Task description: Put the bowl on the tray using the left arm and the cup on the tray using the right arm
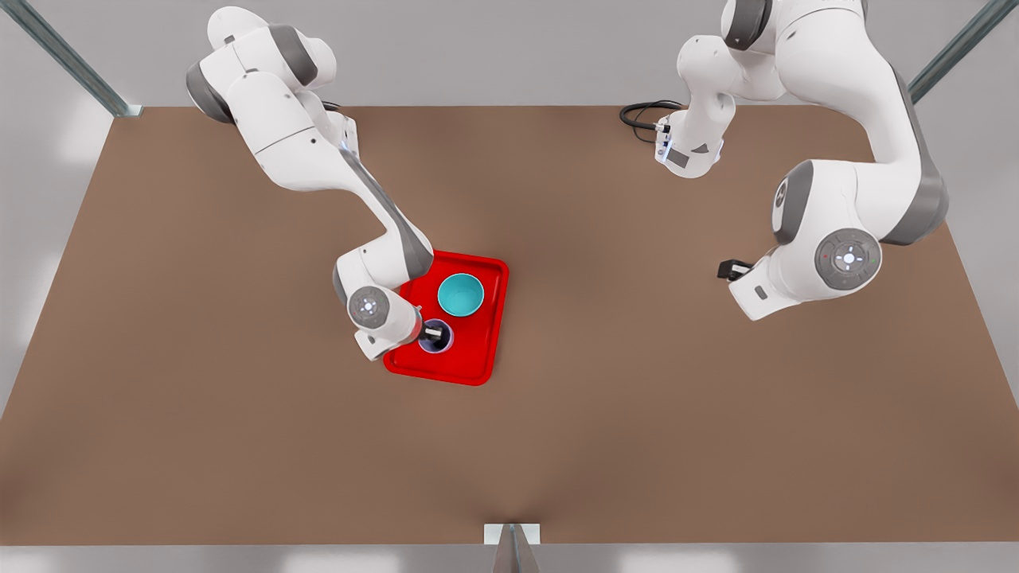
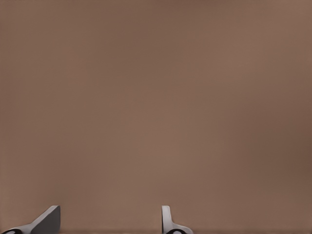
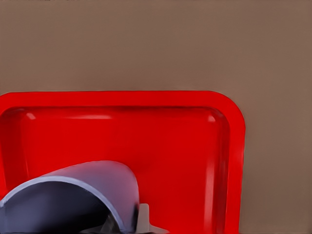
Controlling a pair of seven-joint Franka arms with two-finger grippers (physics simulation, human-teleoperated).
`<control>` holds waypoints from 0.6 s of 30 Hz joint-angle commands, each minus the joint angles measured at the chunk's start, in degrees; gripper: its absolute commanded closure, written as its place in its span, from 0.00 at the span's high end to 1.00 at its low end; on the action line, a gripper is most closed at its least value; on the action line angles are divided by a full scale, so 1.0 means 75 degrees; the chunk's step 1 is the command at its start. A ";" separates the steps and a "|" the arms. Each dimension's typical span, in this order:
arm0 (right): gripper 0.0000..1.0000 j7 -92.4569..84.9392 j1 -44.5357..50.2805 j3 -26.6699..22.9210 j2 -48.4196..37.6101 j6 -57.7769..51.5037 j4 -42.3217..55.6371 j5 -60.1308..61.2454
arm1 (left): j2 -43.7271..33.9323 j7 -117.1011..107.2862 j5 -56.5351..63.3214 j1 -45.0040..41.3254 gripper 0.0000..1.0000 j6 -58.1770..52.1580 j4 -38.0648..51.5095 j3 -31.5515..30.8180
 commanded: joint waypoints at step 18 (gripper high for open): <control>1.00 -0.1351 -0.3035 -0.0047 -0.2836 -0.3556 0.1394 0.0033 | -0.0024 -0.0045 -0.0378 -0.0011 1.00 -0.0094 0.0340 0.0000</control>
